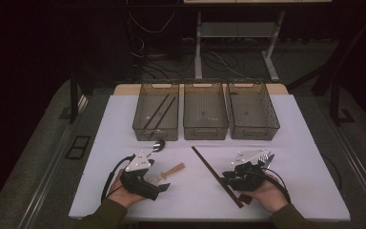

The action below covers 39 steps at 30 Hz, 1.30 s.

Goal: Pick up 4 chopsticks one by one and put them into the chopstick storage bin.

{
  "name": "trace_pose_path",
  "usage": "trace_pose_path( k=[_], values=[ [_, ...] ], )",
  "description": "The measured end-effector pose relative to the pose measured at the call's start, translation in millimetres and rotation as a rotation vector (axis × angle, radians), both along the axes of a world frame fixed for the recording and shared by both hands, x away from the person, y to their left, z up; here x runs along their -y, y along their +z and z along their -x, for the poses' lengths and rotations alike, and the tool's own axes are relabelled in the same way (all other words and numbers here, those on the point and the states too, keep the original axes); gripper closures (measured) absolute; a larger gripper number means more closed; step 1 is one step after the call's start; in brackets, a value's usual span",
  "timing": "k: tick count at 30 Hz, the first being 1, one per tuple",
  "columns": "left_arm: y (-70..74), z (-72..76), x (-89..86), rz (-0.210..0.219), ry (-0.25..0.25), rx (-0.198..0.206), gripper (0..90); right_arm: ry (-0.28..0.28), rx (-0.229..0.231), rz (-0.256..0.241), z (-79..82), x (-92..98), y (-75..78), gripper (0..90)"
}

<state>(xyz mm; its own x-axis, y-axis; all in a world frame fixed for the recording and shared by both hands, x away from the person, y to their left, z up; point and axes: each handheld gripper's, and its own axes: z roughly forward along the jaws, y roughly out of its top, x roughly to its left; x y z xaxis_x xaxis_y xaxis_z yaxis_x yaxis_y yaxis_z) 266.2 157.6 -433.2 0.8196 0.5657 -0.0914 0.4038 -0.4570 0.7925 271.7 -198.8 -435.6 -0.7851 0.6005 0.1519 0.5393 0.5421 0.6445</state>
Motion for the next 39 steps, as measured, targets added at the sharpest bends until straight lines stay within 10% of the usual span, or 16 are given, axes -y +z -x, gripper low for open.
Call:
trace_pose_path(
  k=[39],
  values=[
    [0.4,0.5,0.4,-0.002,-0.001,0.006,0.0,-0.033,0.004,0.052,7.0,-10.9,-6.4,82.0]
  ],
)
